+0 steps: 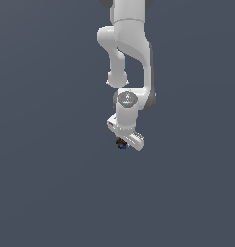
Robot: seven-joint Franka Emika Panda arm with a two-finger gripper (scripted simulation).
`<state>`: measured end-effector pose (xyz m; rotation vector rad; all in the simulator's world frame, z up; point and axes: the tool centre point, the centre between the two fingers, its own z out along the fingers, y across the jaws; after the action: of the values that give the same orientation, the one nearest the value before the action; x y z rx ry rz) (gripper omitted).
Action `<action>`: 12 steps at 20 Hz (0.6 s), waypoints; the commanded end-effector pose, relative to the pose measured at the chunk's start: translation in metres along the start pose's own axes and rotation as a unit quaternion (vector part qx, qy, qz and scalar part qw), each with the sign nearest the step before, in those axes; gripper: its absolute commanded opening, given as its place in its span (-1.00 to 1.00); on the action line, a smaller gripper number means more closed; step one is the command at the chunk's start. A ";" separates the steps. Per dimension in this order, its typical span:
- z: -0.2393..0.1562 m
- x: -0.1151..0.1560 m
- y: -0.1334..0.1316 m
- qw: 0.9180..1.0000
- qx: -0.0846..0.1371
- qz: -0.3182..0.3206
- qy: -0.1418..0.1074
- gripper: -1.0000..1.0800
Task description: Pick up the object and move it to a goal position.
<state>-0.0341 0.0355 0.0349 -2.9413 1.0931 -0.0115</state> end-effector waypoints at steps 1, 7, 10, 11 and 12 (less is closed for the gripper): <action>0.005 -0.002 0.001 1.000 -0.003 -0.001 -0.003 -1.00; -0.006 0.001 0.002 1.000 0.001 0.000 0.000 -1.00; -0.014 0.001 0.006 1.000 0.001 0.000 0.000 -1.00; -0.018 0.002 0.008 1.000 0.001 0.000 0.000 -1.00; -0.022 0.002 0.011 1.000 0.001 0.000 0.000 -1.00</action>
<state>-0.0387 0.0288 0.0507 -2.9416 1.0924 -0.0094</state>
